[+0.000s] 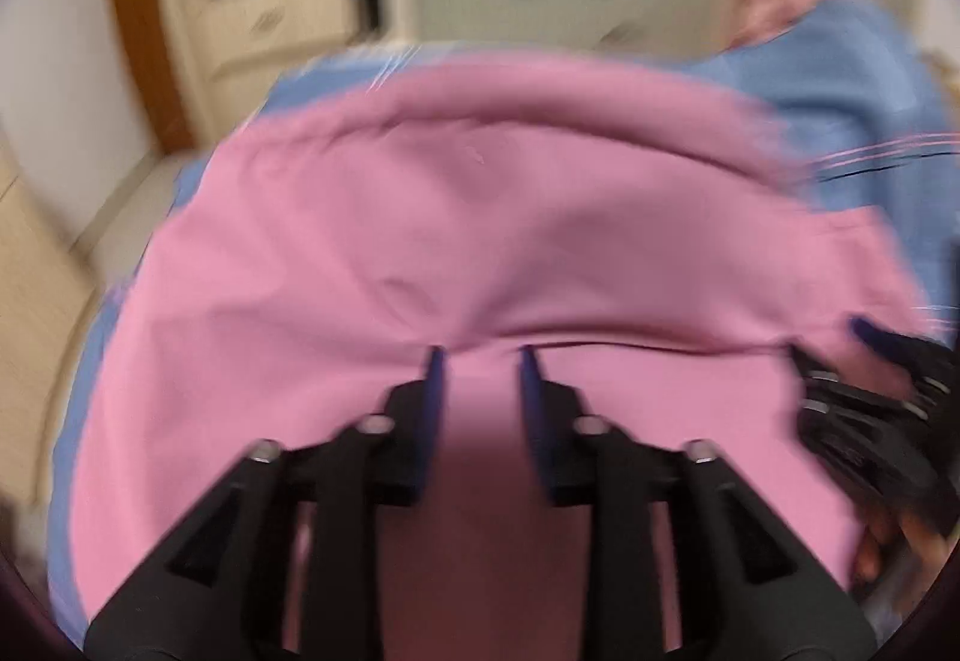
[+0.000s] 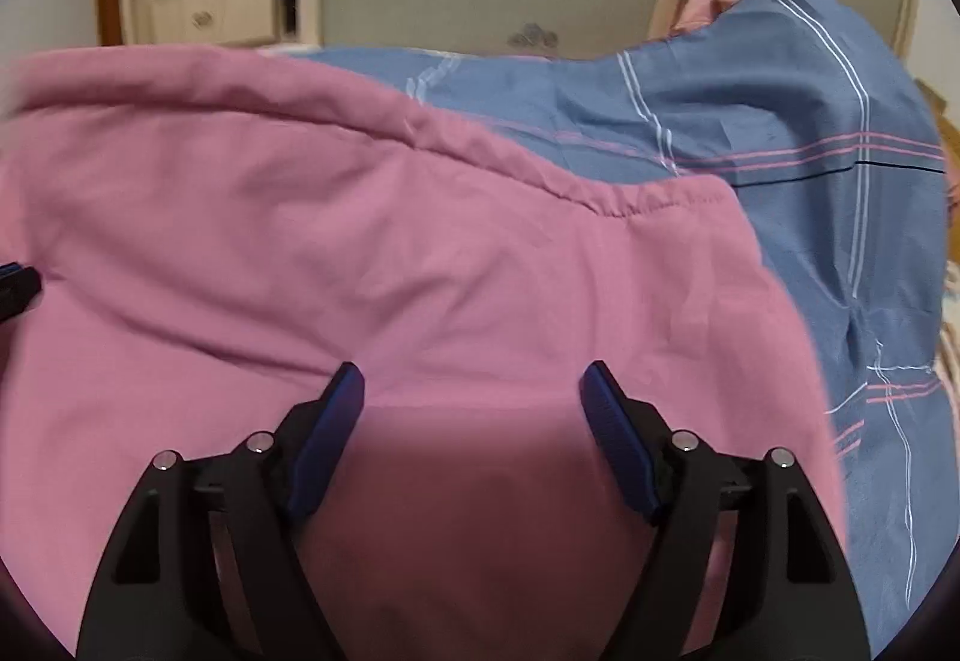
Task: Fold large clothes
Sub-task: 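Fold the hem over toward the hood with both grippers and release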
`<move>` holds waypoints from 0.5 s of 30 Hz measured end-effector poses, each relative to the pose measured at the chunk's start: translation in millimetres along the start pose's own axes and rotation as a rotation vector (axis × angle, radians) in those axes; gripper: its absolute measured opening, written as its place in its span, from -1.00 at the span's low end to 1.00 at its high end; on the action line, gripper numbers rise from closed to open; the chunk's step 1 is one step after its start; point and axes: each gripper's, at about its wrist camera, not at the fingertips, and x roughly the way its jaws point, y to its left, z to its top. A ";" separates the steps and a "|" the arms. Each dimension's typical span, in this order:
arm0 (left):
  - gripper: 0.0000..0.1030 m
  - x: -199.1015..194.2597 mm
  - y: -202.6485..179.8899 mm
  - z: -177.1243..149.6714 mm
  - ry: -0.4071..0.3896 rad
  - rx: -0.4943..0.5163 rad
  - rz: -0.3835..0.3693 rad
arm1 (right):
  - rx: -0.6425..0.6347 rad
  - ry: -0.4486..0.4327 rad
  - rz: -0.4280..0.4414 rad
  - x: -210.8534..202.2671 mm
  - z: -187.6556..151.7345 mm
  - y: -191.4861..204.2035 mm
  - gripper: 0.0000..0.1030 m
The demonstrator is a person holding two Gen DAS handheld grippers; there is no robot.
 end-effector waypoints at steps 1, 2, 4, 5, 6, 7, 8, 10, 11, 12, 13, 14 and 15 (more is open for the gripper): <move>0.05 -24.7 -6.2 3.8 -0.084 0.031 -0.030 | 0.019 -0.034 0.027 -12.5 3.7 -4.3 0.49; 0.17 -39.3 -11.5 8.9 -0.132 0.049 -0.029 | 0.040 -0.074 0.049 -25.7 9.1 -8.8 0.49; 0.18 -48.3 -18.3 25.9 -0.142 0.050 -0.058 | 0.055 -0.117 0.064 -40.3 24.8 -13.2 0.49; 0.18 -41.4 -19.7 35.5 -0.112 0.037 -0.070 | 0.050 -0.121 0.052 -40.1 32.5 -13.1 0.49; 0.14 -30.4 -20.1 43.7 -0.080 0.028 -0.057 | 0.045 -0.117 0.034 -37.6 38.6 -12.1 0.49; 0.08 -14.2 -19.5 51.3 -0.042 0.026 -0.017 | 0.041 -0.108 0.009 -30.9 45.2 -12.1 0.48; 0.04 0.6 -17.9 54.4 -0.009 0.026 0.024 | 0.036 -0.095 -0.013 -21.1 50.5 -13.7 0.48; 0.03 36.9 -4.9 56.1 0.057 0.018 0.104 | 0.013 -0.067 -0.084 0.0 56.5 -17.4 0.48; 0.03 49.4 2.1 55.1 0.075 0.007 0.119 | -0.005 -0.049 -0.147 14.2 56.4 -20.9 0.48; 0.11 60.9 9.4 52.5 0.088 -0.006 0.133 | -0.020 -0.030 -0.189 26.8 52.6 -22.8 0.48; 0.28 71.5 17.6 50.2 0.094 -0.024 0.132 | -0.025 -0.009 -0.203 43.1 46.9 -29.0 0.49; 0.40 80.0 24.7 48.1 0.097 -0.050 0.117 | 0.009 0.015 -0.168 56.9 41.0 -37.5 0.49; 0.44 89.0 30.6 45.7 0.106 -0.083 0.106 | 0.055 0.030 -0.134 65.8 37.1 -44.9 0.49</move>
